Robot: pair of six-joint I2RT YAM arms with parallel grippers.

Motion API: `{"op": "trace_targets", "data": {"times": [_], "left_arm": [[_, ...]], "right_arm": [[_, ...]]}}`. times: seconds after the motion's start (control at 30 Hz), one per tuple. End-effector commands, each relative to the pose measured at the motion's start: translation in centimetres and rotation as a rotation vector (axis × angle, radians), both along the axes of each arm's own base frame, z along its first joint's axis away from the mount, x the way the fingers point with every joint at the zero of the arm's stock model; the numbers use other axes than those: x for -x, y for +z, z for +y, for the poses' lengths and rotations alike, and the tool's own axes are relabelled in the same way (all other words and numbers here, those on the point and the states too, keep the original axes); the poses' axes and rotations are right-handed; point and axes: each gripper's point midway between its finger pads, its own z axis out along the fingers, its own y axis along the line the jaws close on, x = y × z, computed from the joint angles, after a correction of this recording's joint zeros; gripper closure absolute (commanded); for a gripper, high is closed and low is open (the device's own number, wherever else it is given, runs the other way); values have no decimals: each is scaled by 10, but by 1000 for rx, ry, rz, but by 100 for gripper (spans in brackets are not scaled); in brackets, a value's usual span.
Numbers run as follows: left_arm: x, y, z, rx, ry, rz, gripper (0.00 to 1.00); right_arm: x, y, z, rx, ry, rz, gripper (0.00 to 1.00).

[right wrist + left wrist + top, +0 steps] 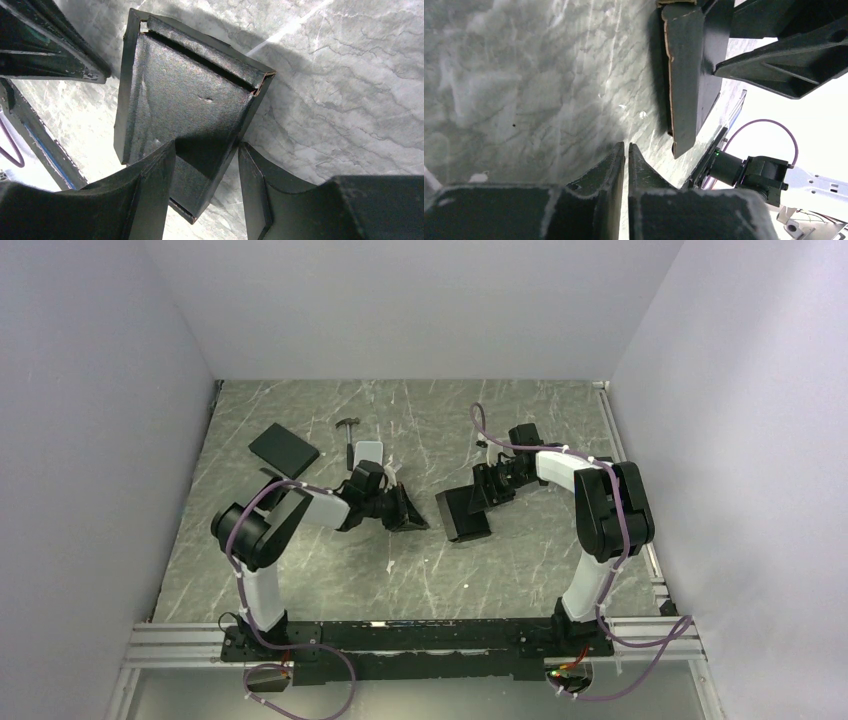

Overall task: Fold the paper box
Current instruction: Close the paper box at the center of the board.

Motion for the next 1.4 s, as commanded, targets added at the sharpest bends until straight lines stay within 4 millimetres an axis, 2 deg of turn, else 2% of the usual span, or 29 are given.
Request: {"op": "trace_targets", "data": {"times": [0.0, 0.13, 0.37, 0.8, 1.37], "left_arm": [[-7, 30, -7, 43, -20, -88, 86], [-11, 43, -23, 104, -56, -107, 87], [-19, 45, -39, 143, -76, -103, 91], [-19, 5, -45, 76, -112, -24, 96], [-32, 12, -67, 146, -129, -30, 96]], "right_arm": [[-1, -12, -5, 55, -6, 15, 48], [-1, -13, -4, 53, -5, 20, 49], [0, -14, -5, 55, -5, 24, 49], [2, -15, -1, 55, 12, 28, 49], [14, -15, 16, 26, 73, 50, 50]]}}
